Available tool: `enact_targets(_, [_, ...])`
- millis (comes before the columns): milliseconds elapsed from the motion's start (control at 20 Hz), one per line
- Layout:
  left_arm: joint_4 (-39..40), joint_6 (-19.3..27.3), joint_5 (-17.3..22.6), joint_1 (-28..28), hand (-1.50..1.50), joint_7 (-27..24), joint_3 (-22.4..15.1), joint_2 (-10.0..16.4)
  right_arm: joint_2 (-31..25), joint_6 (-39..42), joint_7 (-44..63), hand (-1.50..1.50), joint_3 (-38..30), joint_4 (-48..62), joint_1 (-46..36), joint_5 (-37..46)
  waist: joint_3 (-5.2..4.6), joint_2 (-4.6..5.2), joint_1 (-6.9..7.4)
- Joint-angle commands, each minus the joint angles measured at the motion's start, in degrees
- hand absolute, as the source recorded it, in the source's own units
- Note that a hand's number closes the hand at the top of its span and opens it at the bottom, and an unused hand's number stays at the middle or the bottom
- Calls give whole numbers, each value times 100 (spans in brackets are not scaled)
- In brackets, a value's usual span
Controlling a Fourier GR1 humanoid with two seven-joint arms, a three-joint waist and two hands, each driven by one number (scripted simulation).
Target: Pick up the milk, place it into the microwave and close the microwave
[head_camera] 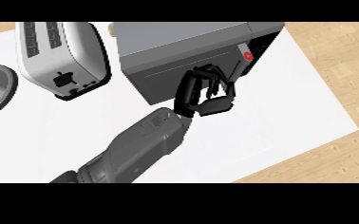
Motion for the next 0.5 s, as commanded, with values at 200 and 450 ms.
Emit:
enact_targets(200, [418, -102, 230, -542, 150, 81, 152, 1, -96, 131, 3, -150, -87, 496, -252, -395, -3, 108, -42])
enact_targets(450, [514, -103, 284, -619, 150, 18, 105, 1, -208, 247, 6, -150, -154, 810, -367, -556, 3, 99, -3])
